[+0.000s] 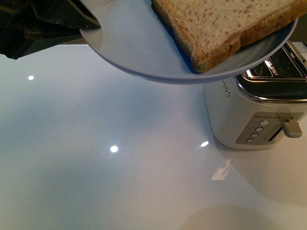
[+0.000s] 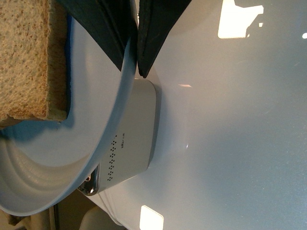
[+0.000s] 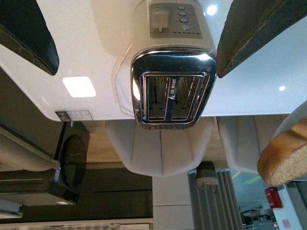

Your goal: Left arm holds plate, right arm toasts bread

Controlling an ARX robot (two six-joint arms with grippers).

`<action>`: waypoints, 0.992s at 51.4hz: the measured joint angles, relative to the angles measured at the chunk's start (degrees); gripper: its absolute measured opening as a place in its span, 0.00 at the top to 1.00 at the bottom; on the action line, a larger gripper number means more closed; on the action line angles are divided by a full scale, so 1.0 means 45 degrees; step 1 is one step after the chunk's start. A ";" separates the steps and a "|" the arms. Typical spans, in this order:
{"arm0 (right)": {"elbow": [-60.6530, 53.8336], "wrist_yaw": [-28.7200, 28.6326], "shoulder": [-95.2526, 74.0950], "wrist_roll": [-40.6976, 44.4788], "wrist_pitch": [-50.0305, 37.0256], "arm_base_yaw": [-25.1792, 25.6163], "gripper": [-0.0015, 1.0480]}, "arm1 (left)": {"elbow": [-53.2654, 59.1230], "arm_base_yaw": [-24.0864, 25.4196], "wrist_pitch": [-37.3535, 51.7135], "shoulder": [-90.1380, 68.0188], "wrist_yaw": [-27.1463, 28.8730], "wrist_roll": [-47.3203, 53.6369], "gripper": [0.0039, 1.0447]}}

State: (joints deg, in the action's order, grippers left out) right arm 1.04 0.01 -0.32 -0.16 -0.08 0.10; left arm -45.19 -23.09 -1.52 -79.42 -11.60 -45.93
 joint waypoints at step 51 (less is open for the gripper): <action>0.2735 -0.1943 -0.5615 0.1234 0.4323 0.0160 0.09 | -0.0005 -0.0010 0.0000 0.0024 0.0083 -0.0058 0.97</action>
State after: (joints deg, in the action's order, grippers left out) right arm 13.34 -8.73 -25.58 5.39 19.38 0.82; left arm -45.21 -23.14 -1.52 -79.31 -11.22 -46.19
